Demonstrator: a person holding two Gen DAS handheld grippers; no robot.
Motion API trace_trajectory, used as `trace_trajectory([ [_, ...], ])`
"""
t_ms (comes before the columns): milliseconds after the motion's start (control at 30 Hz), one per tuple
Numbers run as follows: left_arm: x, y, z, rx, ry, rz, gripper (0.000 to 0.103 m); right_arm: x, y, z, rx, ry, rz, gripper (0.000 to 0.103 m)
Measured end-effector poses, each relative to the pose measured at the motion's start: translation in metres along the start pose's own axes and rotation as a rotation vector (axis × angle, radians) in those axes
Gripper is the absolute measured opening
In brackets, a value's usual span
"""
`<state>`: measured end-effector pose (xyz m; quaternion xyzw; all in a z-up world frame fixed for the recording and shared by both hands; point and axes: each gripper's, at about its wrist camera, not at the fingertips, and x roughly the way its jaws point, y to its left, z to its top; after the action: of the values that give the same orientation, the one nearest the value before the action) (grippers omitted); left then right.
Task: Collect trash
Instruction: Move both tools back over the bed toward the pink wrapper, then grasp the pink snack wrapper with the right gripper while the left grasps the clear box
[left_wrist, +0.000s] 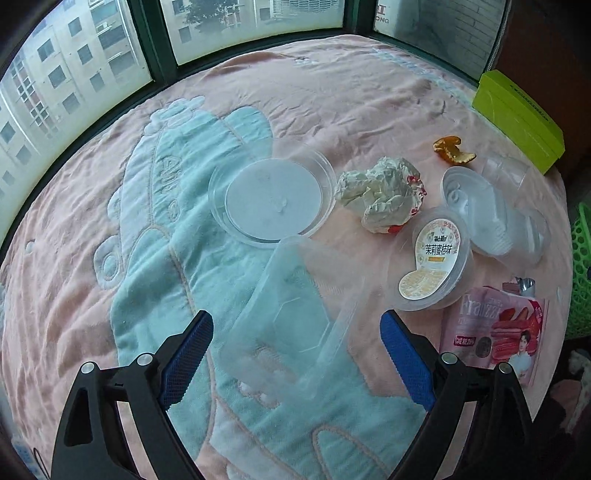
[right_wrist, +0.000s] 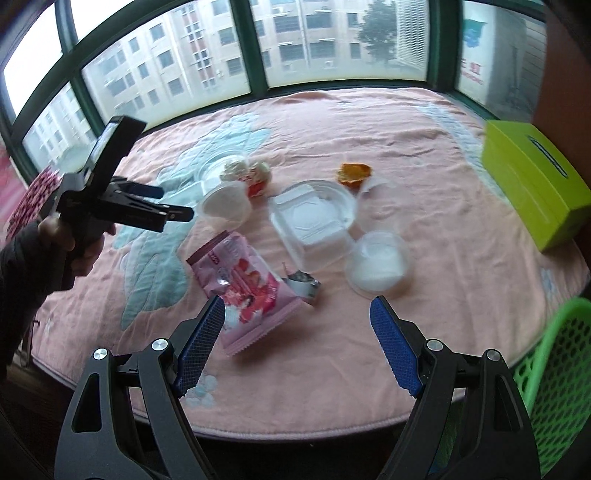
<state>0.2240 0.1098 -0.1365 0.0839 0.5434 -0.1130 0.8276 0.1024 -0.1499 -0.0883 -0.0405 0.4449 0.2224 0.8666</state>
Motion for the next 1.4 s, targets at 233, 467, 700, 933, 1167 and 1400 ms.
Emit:
trace_trajectory([
  [233, 0.014, 0.005, -0.001, 0.037, 0.016, -0.025, 0.088, 0.028, 0.023, 0.009, -0.097, 0.043, 0.052, 0.081],
  [467, 0.016, 0.006, -0.005, 0.048, 0.006, -0.039, 0.065, 0.05, 0.036, 0.015, -0.167, 0.08, 0.072, 0.081],
  [700, 0.004, 0.008, -0.013, 0.04, -0.023, -0.057, 0.058, 0.074, 0.051, 0.019, -0.291, 0.116, 0.074, 0.081],
  [933, -0.006, 0.009, -0.02, 0.018, -0.042, -0.08, 0.058, 0.103, 0.062, 0.015, -0.4, 0.152, 0.026, 0.081],
  [1167, -0.015, 0.013, -0.026, -0.024, -0.058, -0.093, 0.057, 0.111, 0.054, 0.008, -0.356, 0.165, 0.044, 0.074],
  [1400, -0.031, 0.008, -0.029, -0.045, -0.085, -0.105, 0.057, 0.097, 0.048, 0.004, -0.279, 0.137, 0.065, 0.061],
])
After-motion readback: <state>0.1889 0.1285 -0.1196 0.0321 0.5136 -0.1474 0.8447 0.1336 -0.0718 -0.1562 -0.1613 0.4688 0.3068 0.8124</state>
